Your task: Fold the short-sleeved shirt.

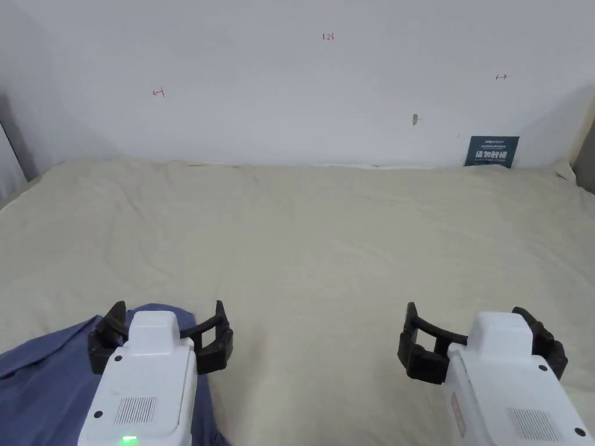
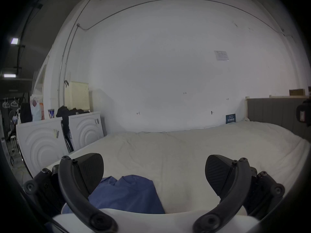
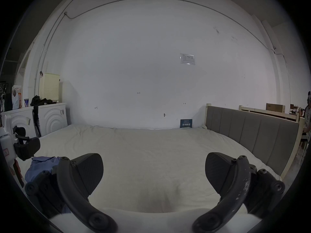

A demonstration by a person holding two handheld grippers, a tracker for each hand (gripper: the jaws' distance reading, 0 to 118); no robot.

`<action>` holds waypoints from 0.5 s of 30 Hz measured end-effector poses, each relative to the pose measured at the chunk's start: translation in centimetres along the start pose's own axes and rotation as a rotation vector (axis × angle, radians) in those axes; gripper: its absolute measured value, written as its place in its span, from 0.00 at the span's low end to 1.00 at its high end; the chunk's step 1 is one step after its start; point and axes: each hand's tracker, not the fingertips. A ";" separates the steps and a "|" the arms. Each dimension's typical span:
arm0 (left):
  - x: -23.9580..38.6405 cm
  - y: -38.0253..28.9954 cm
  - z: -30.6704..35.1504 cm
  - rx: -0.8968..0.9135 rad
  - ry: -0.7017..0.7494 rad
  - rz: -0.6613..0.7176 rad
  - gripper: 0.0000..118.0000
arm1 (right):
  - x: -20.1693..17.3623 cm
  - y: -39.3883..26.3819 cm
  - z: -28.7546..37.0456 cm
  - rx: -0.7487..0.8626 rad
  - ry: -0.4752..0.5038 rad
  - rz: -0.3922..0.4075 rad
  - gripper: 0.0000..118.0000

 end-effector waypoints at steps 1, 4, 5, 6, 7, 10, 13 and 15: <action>-0.1 0.0 0.0 0.003 0.001 0.016 1.00 | -0.1 0.1 0.0 0.001 0.000 0.006 1.00; -0.4 0.0 0.1 0.004 -0.001 0.023 1.00 | -0.1 0.2 0.2 0.013 0.001 0.023 1.00; -0.4 0.1 0.1 0.003 -0.001 0.023 1.00 | -0.1 0.2 0.2 0.015 0.001 0.025 1.00; -0.4 0.2 0.3 0.003 -0.002 0.022 1.00 | -0.1 0.3 0.2 0.017 0.002 0.025 1.00; -0.4 0.2 0.3 0.006 -0.002 0.022 1.00 | -0.1 0.3 0.2 0.019 0.002 0.026 1.00; -0.4 0.3 0.6 0.010 -0.006 0.025 1.00 | -0.1 0.5 0.3 0.020 0.002 0.025 1.00; -0.3 0.3 0.6 0.022 -0.011 0.011 1.00 | 0.0 0.5 0.4 0.022 0.002 0.028 1.00; -0.2 0.4 0.7 0.020 -0.013 0.009 1.00 | 0.0 0.5 0.4 0.022 0.001 0.028 1.00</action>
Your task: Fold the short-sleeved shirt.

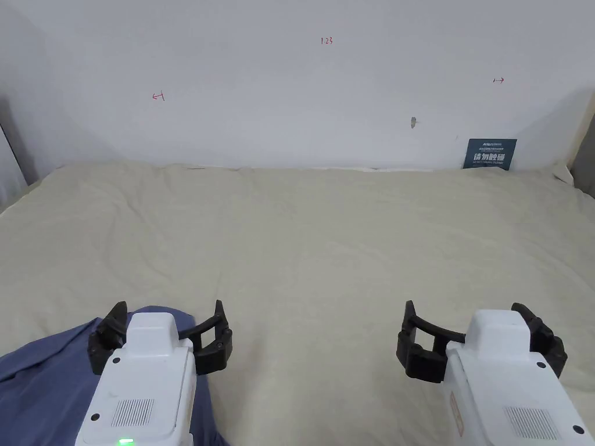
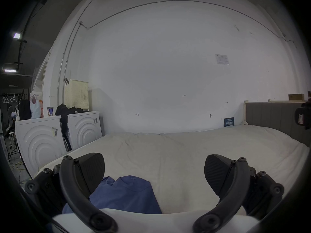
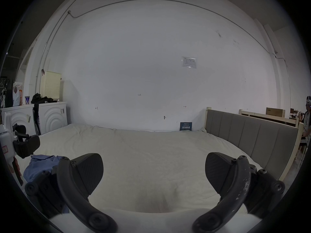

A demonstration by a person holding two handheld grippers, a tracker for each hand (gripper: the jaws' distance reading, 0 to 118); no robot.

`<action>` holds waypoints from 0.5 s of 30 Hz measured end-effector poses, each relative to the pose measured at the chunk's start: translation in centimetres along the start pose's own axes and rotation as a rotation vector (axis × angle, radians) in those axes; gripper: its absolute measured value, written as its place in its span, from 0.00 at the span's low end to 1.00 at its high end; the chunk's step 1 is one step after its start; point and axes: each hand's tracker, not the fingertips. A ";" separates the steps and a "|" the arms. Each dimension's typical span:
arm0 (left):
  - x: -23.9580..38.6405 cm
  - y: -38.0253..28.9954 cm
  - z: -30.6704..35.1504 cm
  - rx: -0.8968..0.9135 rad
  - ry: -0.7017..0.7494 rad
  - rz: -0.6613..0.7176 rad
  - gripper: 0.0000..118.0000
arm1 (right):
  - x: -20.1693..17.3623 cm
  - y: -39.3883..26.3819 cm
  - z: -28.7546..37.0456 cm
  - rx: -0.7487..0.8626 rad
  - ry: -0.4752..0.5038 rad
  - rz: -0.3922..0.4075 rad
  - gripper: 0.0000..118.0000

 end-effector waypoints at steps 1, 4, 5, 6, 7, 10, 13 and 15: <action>0.0 0.0 0.0 0.001 0.000 0.002 1.00 | 0.1 0.0 0.0 0.000 0.000 -0.001 1.00; 0.1 0.1 0.0 0.002 0.003 0.013 1.00 | 0.0 0.0 0.1 -0.001 -0.003 0.001 1.00; 0.0 0.1 0.1 0.003 0.003 0.015 1.00 | 0.2 0.0 0.0 -0.001 -0.005 0.003 1.00; 0.0 0.1 0.1 0.003 0.004 0.016 1.00 | 0.2 0.0 0.1 0.000 -0.006 0.004 1.00; 0.0 0.1 0.1 0.004 0.006 0.016 1.00 | 0.2 0.0 0.1 -0.001 -0.006 0.004 1.00; -0.1 0.1 0.1 0.003 0.008 0.015 1.00 | 0.2 0.0 0.1 -0.002 -0.005 0.000 1.00; -0.1 0.1 0.2 0.004 0.007 0.016 1.00 | 0.2 0.0 0.0 -0.001 -0.006 0.000 1.00; -0.1 0.1 0.1 0.005 0.008 0.012 1.00 | 0.2 0.1 0.0 -0.002 -0.006 0.002 1.00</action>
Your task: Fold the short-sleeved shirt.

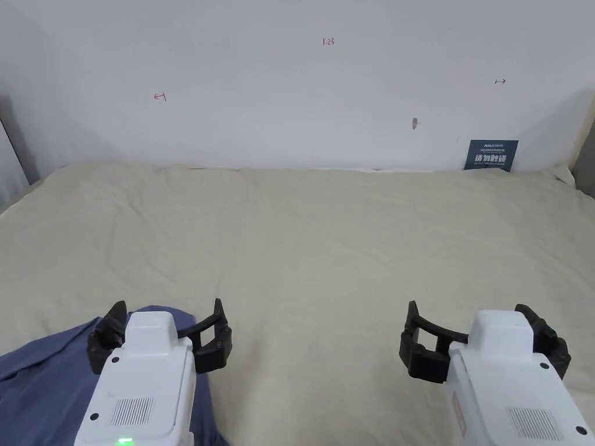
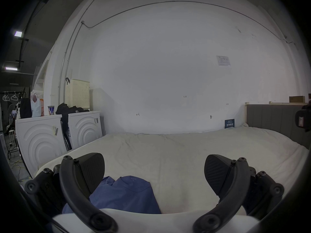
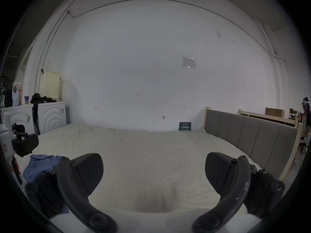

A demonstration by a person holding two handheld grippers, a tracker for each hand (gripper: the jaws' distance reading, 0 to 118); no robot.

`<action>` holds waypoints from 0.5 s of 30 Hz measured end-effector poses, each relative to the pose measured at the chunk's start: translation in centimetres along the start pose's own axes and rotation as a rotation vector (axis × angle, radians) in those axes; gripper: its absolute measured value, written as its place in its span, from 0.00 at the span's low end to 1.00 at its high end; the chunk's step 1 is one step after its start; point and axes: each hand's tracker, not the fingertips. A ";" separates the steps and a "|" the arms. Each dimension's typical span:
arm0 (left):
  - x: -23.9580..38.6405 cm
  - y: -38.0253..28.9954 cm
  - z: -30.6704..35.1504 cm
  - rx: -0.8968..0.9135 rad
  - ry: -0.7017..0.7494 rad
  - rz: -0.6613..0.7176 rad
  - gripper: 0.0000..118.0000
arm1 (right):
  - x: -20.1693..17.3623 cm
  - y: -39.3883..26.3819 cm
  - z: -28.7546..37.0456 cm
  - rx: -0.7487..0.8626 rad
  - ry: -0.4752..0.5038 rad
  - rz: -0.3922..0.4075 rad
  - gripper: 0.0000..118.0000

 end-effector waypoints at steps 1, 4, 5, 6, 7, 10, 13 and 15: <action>0.0 0.0 0.0 0.000 0.001 -0.001 1.00 | 0.0 0.0 0.0 0.001 0.000 0.000 1.00; 0.1 0.1 -0.1 0.000 -0.002 -0.001 0.99 | 0.0 0.0 -0.1 0.001 0.000 0.001 1.00; 0.1 0.1 -0.1 -0.002 -0.003 0.000 0.97 | -0.1 0.1 -0.1 -0.001 0.000 0.002 0.98; 0.1 0.1 -0.1 -0.002 -0.006 0.002 0.95 | 0.0 0.1 -0.1 -0.002 0.003 0.005 0.96; 0.1 0.1 -0.1 0.001 -0.010 0.008 0.95 | 0.0 0.1 -0.1 -0.002 0.007 0.008 0.96; 0.3 0.3 0.0 -0.006 -0.026 0.032 0.53 | -0.1 0.2 -0.2 -0.009 0.003 0.026 0.44; 0.8 0.6 0.0 -0.020 -0.029 0.037 0.00 | 0.0 0.0 -0.4 -0.019 -0.005 0.027 0.01; 0.8 0.8 -0.1 -0.027 -0.076 0.066 0.00 | 0.3 -0.1 -0.5 -0.035 0.023 0.010 0.01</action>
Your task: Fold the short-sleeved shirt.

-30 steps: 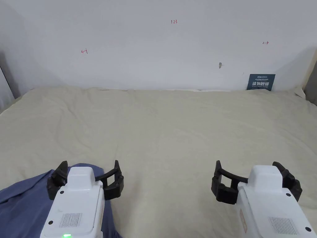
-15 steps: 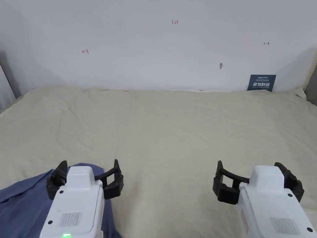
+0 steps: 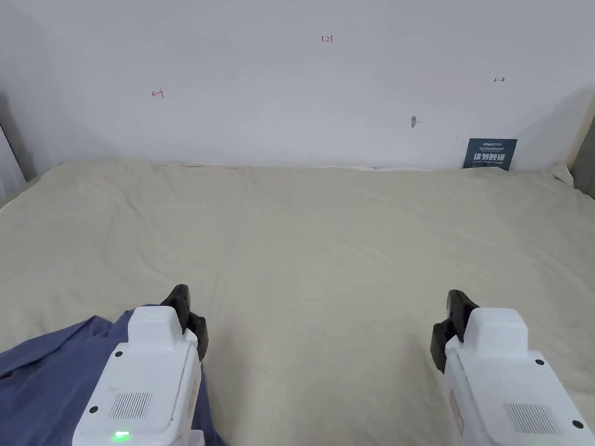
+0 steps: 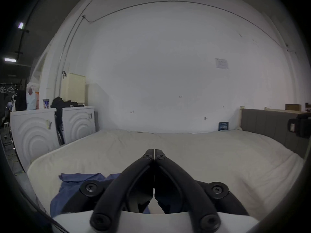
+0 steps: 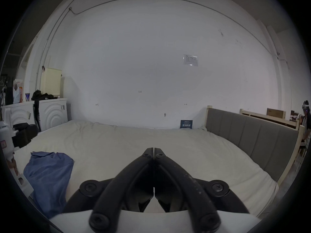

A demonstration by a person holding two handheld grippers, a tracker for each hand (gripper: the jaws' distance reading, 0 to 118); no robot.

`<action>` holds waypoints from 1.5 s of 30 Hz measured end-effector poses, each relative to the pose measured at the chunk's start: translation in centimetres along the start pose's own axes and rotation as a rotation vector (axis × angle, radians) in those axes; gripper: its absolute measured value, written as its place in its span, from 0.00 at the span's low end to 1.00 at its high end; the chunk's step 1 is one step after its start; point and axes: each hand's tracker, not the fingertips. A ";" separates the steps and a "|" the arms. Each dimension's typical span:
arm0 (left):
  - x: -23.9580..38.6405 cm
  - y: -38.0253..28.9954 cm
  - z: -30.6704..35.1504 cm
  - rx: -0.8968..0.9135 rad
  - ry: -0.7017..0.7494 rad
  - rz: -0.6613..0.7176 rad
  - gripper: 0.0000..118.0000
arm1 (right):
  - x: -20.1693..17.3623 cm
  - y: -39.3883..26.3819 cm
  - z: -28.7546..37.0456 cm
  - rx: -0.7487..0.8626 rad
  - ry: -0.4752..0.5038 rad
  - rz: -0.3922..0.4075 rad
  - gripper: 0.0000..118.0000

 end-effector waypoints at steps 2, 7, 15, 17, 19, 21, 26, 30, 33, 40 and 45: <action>0.4 -0.1 -0.1 0.002 0.026 -0.029 0.00 | -0.2 -0.2 0.0 0.000 -0.018 0.012 0.01; -0.9 0.0 0.1 -0.007 0.043 0.000 0.00 | -0.6 0.0 -0.6 -0.005 0.012 -0.002 0.01; -8.1 0.1 2.7 -0.011 0.230 0.000 0.00 | -7.3 1.1 -2.7 0.013 0.214 0.008 0.01; -10.6 0.0 3.9 -0.016 0.297 0.000 0.00 | -9.9 1.3 -3.1 0.019 0.284 0.012 0.01; -13.1 -0.1 5.5 -0.020 0.365 -0.003 0.00 | -12.8 1.5 -3.3 0.025 0.361 0.018 0.01; -15.5 -0.2 7.2 -0.026 0.431 -0.005 0.00 | -15.5 1.5 -3.4 0.023 0.435 0.023 0.01; -20.3 -0.3 11.6 -0.052 0.575 -0.009 0.00 | -21.4 1.3 -2.8 0.017 0.582 0.028 0.01; -22.8 -0.6 14.2 -0.071 0.627 0.002 0.00 | -24.4 1.1 -1.8 0.008 0.644 0.023 0.01; -23.4 -0.5 15.3 -0.081 0.651 -0.002 0.00 | -25.4 1.0 -1.3 0.005 0.672 0.022 0.01; -23.0 -0.3 14.9 -0.096 0.622 0.009 0.00 | -24.6 1.3 -1.1 0.011 0.664 0.024 0.01; -22.4 -0.7 11.3 -0.201 0.489 0.073 0.31 | -22.5 1.4 -2.0 0.016 0.611 0.030 0.01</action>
